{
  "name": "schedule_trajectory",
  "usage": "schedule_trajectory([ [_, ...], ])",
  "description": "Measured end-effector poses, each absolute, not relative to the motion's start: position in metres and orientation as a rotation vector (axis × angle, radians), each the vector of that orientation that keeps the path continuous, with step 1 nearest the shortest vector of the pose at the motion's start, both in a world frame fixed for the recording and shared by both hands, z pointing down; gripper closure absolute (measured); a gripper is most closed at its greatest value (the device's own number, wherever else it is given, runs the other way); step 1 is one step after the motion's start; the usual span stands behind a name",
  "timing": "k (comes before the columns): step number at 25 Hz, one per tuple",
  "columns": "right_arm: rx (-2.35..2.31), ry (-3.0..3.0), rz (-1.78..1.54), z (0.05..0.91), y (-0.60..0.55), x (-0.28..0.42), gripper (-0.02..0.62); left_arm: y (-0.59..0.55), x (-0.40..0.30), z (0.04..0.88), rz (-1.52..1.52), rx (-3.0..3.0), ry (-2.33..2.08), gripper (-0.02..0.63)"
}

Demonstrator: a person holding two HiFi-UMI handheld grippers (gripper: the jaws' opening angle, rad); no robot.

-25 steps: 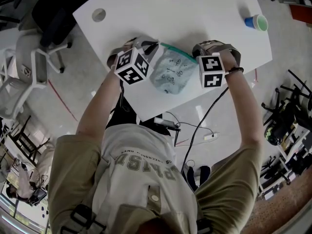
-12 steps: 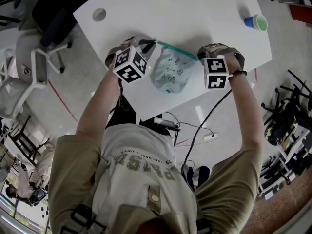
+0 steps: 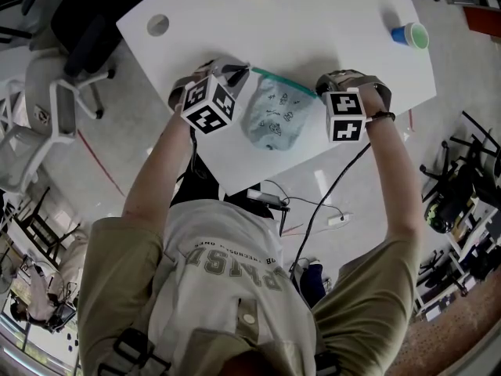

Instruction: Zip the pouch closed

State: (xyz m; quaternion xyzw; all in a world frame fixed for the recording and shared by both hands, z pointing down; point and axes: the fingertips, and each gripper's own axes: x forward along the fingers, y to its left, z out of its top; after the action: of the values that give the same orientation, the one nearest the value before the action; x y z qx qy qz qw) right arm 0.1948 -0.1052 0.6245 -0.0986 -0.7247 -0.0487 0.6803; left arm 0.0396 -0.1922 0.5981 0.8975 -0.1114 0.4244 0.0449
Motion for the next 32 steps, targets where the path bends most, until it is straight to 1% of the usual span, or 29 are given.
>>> schedule_trajectory([
  [9,-0.221,-1.637,-0.099,0.6247,-0.1062,0.1943,0.589,-0.1957,0.0386,0.6012,1.228,2.673,-0.404,0.573],
  [11,-0.214,-1.637,-0.106,0.6254,-0.1062,0.1947,0.589,-0.1941,0.0382,0.6038,1.213,2.648,-0.403,0.548],
  [13,-0.205,-1.643,-0.096,0.6254,-0.1058,0.1954,0.589,-0.1912,0.0379,0.606,1.212,2.631,-0.388,0.485],
  [15,-0.198,-1.647,-0.084,0.6246,-0.106,0.1955,0.589,-0.1897,0.0375,0.6058,1.204,2.62,-0.38,0.461],
  [24,-0.159,-1.669,-0.049,0.6242,-0.1063,0.1952,0.589,-0.1881,0.0372,0.606,1.216,2.628,-0.368,0.457],
  [28,-0.112,-1.681,-0.026,0.6213,-0.1114,0.1961,0.54,-0.1884,0.0362,0.6028,1.209,2.64,-0.377,0.457],
  [32,-0.089,-1.682,-0.022,0.6214,-0.111,0.1979,0.52,-0.1897,0.0359,0.6013,1.2,2.648,-0.39,0.457],
])
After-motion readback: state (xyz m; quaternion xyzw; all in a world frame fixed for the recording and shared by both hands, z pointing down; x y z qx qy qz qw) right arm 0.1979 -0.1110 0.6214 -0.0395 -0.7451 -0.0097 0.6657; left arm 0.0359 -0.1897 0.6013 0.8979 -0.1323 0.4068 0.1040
